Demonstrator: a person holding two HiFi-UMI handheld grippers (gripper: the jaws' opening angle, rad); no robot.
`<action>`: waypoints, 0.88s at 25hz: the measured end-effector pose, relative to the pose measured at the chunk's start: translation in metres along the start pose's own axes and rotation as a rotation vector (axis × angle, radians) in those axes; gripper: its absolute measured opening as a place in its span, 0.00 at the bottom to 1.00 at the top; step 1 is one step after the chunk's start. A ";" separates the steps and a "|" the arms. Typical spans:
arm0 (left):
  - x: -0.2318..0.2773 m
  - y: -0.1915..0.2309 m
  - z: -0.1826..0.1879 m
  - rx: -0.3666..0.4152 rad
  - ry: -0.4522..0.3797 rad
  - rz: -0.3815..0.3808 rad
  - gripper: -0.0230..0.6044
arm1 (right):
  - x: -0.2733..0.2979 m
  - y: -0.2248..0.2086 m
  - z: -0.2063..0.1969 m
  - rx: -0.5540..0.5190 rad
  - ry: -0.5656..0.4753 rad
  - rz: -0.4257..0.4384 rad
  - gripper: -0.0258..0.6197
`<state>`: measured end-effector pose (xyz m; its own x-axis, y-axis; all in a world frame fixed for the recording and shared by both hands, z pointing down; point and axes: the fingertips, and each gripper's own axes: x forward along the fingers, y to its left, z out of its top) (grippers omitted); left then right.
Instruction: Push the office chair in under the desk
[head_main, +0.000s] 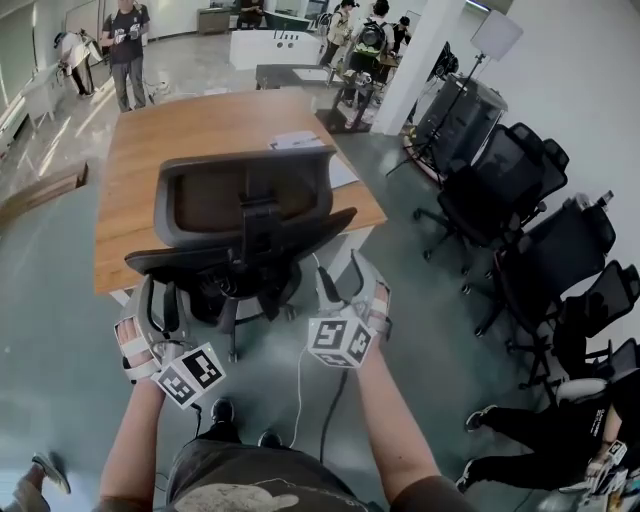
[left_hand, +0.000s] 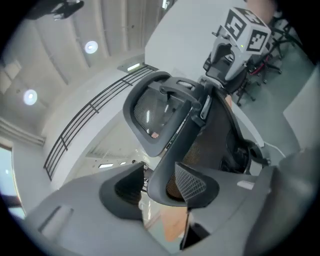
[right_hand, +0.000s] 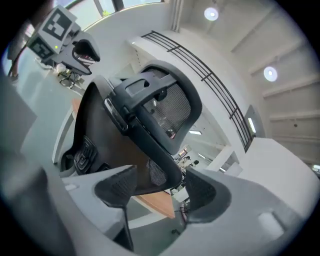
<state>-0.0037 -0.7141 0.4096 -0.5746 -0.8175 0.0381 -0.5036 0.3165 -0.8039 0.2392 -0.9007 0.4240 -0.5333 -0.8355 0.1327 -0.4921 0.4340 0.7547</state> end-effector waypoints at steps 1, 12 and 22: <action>-0.007 0.000 0.004 -0.052 -0.008 0.004 0.34 | -0.009 0.000 0.004 0.037 -0.009 0.000 0.49; -0.063 -0.022 0.048 -0.343 -0.042 -0.099 0.07 | -0.088 0.016 0.028 0.199 -0.093 0.001 0.03; -0.055 -0.018 0.022 -0.520 -0.084 -0.347 0.07 | -0.119 0.028 0.061 0.300 0.027 -0.105 0.03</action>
<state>0.0511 -0.6856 0.4094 -0.2794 -0.9430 0.1810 -0.9115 0.2012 -0.3588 0.2470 -0.7688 0.3897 -0.4521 -0.8880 0.0842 -0.7268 0.4215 0.5423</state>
